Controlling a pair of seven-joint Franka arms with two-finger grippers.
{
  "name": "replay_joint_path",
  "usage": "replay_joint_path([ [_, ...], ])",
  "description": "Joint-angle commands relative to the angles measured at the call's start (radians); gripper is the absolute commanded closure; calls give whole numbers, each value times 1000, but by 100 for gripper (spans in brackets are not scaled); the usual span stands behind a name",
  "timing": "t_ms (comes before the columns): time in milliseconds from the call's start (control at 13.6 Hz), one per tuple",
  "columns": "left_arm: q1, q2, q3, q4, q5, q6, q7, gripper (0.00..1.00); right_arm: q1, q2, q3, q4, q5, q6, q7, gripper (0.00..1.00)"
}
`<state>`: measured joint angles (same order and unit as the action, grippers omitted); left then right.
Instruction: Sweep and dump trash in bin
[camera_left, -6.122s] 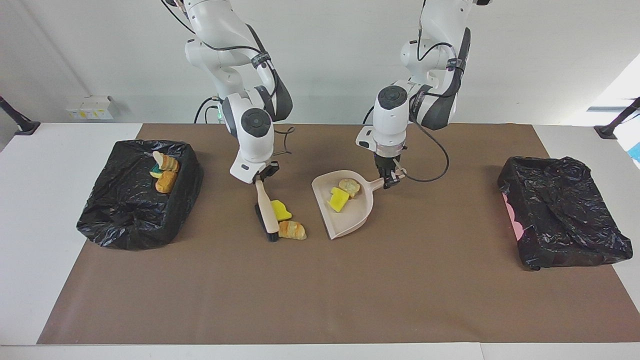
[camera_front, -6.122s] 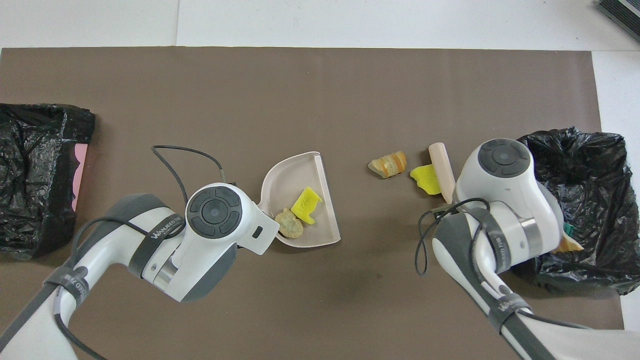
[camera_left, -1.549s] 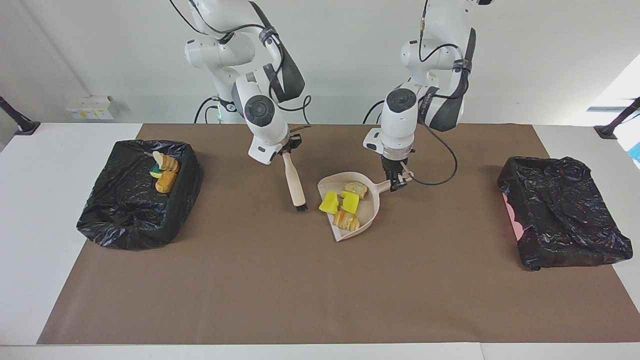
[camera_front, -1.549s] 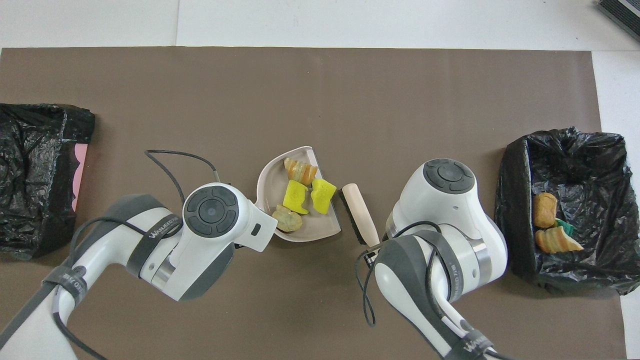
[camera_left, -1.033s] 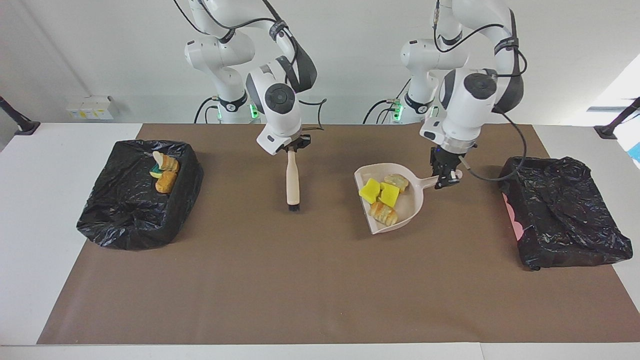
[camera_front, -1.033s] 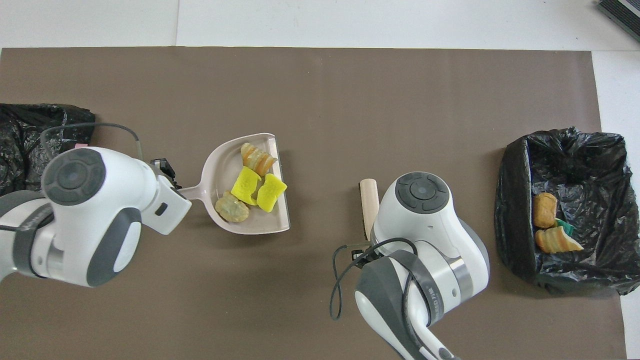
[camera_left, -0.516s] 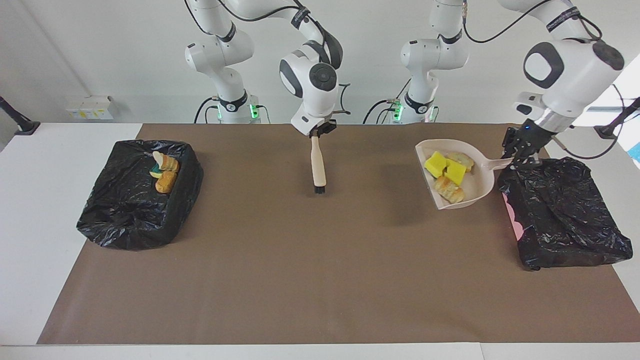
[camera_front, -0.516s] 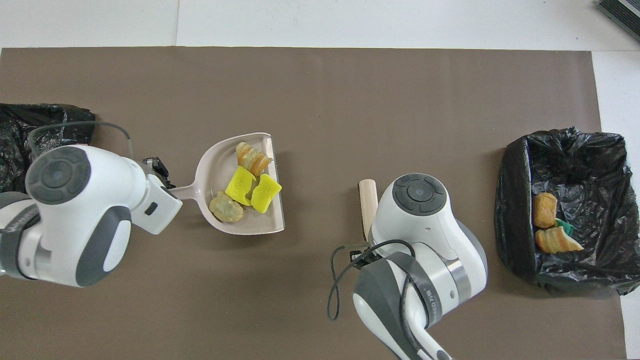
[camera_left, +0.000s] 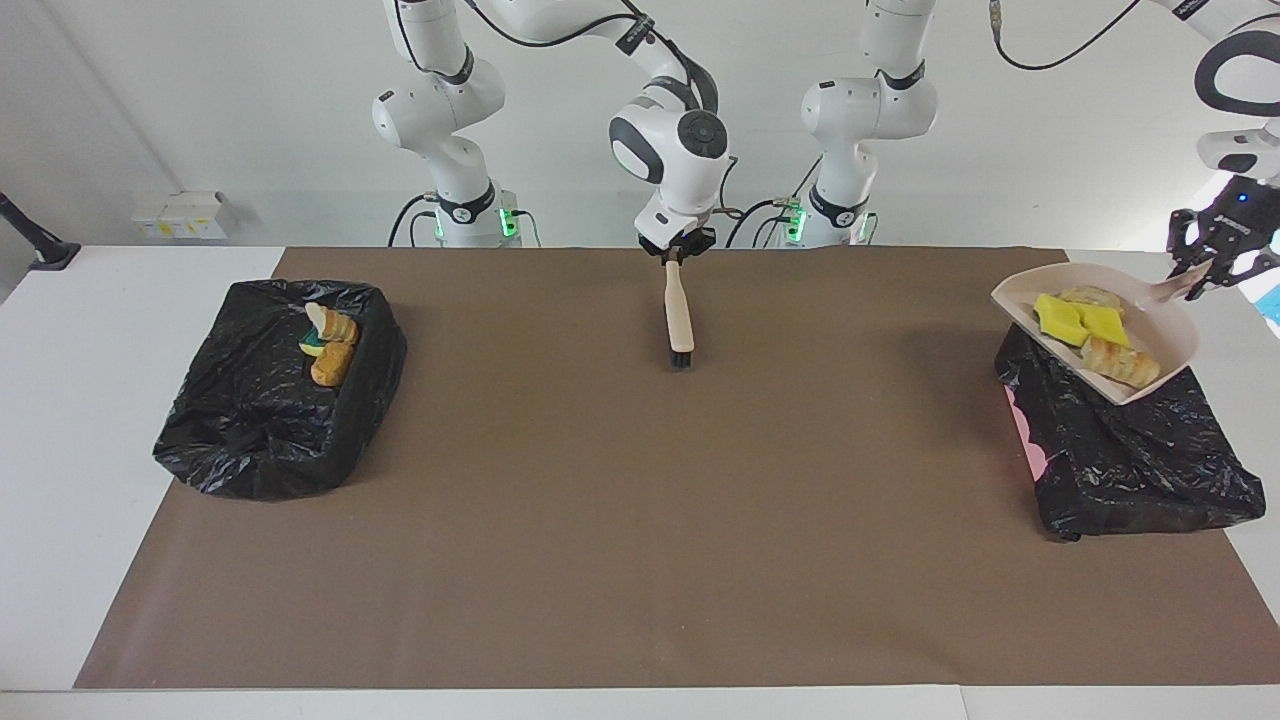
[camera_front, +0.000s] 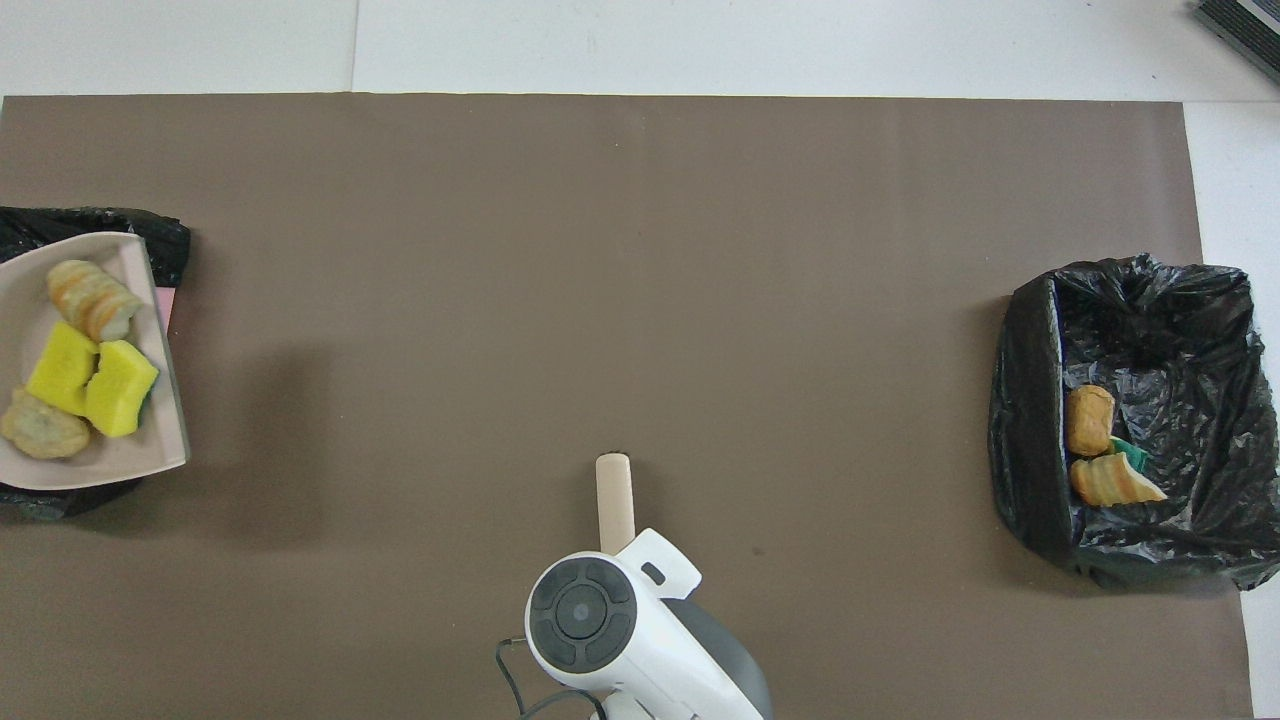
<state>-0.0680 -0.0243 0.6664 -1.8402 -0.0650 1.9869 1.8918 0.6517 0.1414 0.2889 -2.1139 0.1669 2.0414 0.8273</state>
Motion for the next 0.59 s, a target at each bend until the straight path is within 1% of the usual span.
replay_joint_path([
  [0, 25, 115, 12, 116, 109, 87, -3, 100, -1, 20, 1, 12, -4, 13, 13, 74],
  [74, 37, 139, 12, 136, 138, 114, -3, 100, -6, 20, 1, 18, -6, 7, 7, 1],
  [221, 36, 199, 10, 197, 259, 159, 27, 100, -23, 15, 0, 58, -4, -21, 1, 0],
  [295, 33, 216, 9, 203, 313, 194, 29, 100, -41, 17, -1, 90, -4, -48, 0, 0],
  [369, 27, 219, 9, 191, 353, 229, 26, 100, -65, 12, 1, 118, -4, -70, -5, 0],
  [516, 22, 222, 7, 187, 413, 243, 21, 100, -111, 3, 1, 149, -3, -89, -42, 0],
])
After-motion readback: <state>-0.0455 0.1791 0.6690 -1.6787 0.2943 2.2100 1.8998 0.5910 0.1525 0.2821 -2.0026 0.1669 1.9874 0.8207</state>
